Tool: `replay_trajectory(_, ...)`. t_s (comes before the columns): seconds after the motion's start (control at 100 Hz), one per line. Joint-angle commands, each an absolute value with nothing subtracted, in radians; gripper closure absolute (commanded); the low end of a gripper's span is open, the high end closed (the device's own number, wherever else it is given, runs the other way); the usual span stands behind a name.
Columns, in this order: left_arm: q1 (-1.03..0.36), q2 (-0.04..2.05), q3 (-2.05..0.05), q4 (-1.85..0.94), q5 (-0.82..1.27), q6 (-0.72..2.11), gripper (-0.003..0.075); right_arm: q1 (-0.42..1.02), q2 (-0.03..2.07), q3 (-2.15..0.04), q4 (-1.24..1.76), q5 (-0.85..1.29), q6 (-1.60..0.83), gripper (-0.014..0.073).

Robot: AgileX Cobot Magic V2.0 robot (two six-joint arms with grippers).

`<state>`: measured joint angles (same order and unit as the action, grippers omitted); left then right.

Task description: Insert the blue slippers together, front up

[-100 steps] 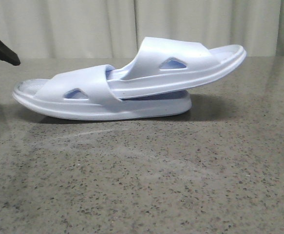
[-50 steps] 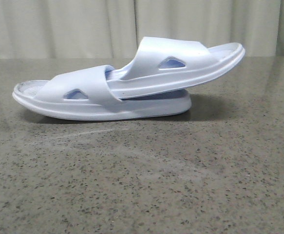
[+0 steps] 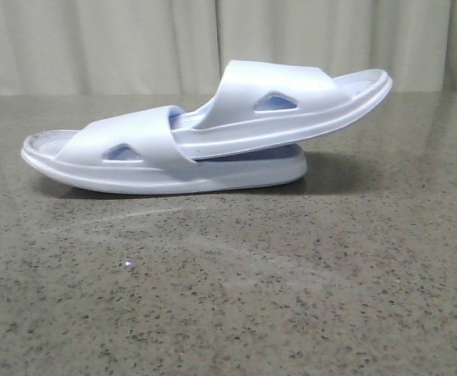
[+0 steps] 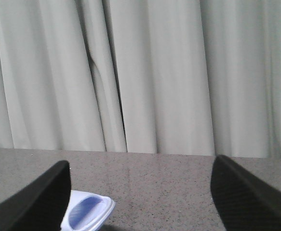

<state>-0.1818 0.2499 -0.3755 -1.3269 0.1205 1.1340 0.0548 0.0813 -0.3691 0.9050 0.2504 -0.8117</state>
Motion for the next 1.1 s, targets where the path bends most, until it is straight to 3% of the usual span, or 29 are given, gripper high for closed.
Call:
replay_trajectory(0.0, -0.189, 0.188, -0.348, -1.315, 0.089, 1.135, 0.0347, 0.055, 0.04, -0.359, 0.886, 0.221, -0.828, 0.0074)
replay_trajectory(0.28, -0.189, 0.095, -0.213, -1.264, 0.054, 1.135, 0.0352, 0.055, -0.012, -0.267, 0.793, 0.232, -0.828, 0.0077)
replay_trajectory(0.4, -0.189, 0.095, -0.181, -1.264, 0.052, 1.135, 0.0399, 0.055, -0.012, -0.259, 0.793, 0.2, -0.828, 0.0104)
replay_trajectory(0.54, -0.189, 0.095, -0.169, -1.264, 0.05, 1.135, 0.0532, 0.055, -0.012, -0.259, 0.793, 0.159, -0.828, 0.0272)
replay_trajectory(0.67, -0.189, 0.095, -0.169, -1.264, 0.048, 1.135, 0.0696, 0.055, -0.012, -0.259, 0.793, 0.141, -0.828, 0.051)
replay_trajectory(0.79, -0.189, 0.095, -0.169, -1.264, 0.044, 1.135, 0.0704, 0.055, -0.012, -0.259, 0.793, 0.141, -0.828, 0.0699)
replay_trajectory(1.09, -0.189, 0.095, -0.169, -1.267, 0.046, 1.135, 0.0704, 0.055, -0.012, -0.259, 0.795, 0.141, -0.828, 0.0701)
